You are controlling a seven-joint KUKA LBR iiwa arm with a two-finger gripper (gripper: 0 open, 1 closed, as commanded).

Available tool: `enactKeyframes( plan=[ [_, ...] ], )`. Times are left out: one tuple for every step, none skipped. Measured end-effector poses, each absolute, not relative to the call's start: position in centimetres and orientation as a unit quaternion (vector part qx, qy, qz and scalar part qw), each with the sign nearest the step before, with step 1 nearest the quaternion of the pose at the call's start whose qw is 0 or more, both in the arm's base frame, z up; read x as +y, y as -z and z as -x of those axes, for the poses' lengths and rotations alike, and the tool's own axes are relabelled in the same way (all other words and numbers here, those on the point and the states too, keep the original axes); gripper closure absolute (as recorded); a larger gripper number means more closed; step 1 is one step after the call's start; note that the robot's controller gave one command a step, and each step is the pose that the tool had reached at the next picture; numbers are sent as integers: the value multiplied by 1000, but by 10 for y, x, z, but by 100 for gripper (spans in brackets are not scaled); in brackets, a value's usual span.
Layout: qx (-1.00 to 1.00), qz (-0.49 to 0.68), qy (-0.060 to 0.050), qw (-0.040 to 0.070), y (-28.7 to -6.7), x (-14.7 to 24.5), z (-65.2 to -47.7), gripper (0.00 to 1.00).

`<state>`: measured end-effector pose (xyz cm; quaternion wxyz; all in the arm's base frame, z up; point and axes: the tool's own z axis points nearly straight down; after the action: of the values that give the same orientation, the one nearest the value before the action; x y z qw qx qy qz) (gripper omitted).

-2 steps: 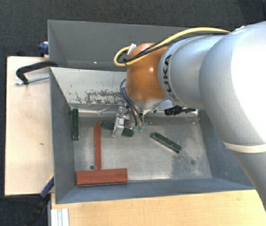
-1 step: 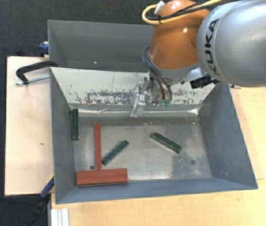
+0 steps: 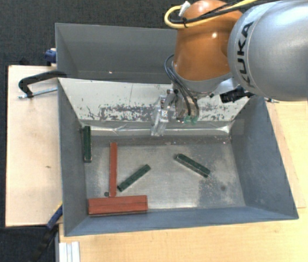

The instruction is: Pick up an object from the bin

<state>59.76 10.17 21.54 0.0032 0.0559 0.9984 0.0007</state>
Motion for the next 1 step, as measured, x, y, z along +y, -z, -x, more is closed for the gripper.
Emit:
enactKeyframes(
  plan=[
    [998, -57, -1, 4, -213, 102, -596, 100]
  ],
)
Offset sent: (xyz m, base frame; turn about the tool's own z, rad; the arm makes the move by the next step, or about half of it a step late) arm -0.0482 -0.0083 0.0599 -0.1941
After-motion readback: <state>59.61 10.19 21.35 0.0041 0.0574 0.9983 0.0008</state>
